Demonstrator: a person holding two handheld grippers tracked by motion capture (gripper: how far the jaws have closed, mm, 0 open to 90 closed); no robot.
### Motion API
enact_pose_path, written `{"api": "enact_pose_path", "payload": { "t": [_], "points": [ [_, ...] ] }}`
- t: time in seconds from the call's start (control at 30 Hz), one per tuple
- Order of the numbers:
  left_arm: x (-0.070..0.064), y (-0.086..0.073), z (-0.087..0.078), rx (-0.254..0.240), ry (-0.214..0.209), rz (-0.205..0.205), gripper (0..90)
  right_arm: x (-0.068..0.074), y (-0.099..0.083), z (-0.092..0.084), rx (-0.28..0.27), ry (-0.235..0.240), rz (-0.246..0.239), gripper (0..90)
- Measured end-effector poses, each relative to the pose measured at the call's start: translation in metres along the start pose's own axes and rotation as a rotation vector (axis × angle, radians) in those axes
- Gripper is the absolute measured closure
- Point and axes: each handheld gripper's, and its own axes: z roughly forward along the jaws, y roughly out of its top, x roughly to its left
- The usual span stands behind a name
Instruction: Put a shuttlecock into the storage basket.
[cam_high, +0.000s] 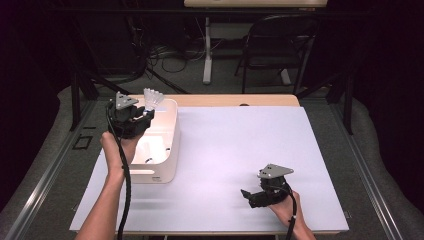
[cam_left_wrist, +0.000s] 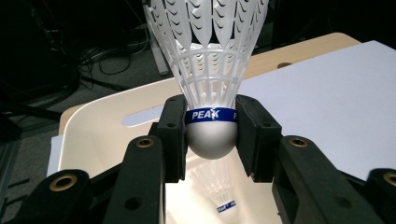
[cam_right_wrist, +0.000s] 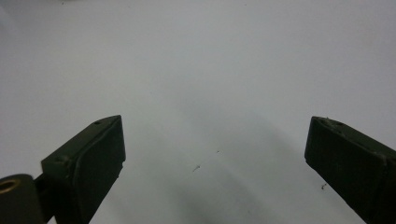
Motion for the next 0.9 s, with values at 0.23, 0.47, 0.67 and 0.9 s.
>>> {"api": "enact_pose_path", "payload": {
  "t": [0.23, 0.47, 0.67, 0.9],
  "points": [
    [0.004, -0.01, -0.002, 0.024, 0.01, 0.006, 65.2, 0.0, 0.0, 0.0, -0.004, 0.003, 0.002, 4.4],
    [0.006, -0.02, 0.001, 0.06, 0.014, 0.009, 65.2, -0.002, -0.001, -0.001, -0.005, 0.004, 0.008, 4.4],
    [0.009, -0.025, 0.002, 0.08, 0.015, 0.006, 65.2, -0.005, -0.002, -0.002, -0.008, 0.006, 0.014, 4.4],
    [0.011, -0.031, 0.001, 0.095, 0.012, 0.011, 65.2, -0.005, -0.001, -0.004, -0.014, -0.002, 0.01, 4.4]
  ]
}}
